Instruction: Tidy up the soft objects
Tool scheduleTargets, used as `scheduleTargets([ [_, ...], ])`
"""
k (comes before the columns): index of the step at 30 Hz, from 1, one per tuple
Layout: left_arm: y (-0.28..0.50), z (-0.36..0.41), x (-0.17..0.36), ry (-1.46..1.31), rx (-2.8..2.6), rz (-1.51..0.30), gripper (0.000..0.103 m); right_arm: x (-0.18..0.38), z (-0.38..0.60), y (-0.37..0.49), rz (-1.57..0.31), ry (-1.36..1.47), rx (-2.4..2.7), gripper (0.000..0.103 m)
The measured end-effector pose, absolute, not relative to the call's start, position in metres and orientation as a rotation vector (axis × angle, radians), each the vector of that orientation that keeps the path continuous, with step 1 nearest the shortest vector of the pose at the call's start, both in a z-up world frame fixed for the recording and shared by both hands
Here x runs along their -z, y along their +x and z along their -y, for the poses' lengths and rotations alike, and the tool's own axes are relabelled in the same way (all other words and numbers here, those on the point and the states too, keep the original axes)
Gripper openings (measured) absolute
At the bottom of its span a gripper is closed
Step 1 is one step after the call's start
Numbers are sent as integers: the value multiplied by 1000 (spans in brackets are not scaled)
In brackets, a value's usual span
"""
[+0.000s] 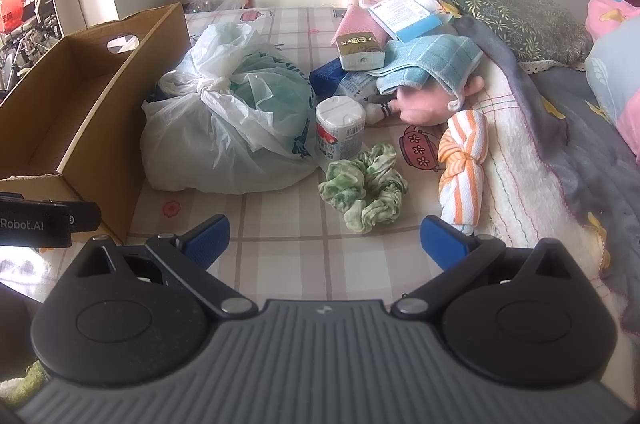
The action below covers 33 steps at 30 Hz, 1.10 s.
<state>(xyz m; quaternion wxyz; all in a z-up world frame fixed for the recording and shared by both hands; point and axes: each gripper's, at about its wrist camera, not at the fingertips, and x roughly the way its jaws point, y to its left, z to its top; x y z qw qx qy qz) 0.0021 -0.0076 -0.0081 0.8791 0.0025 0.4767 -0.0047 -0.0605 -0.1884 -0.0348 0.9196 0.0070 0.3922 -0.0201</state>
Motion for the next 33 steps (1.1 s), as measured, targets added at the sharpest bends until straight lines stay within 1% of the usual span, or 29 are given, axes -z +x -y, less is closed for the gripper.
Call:
scheduleTargets([
  [33,5,7,10,4,-14,-1000,102,38,188,-53,-815,22,37,102],
])
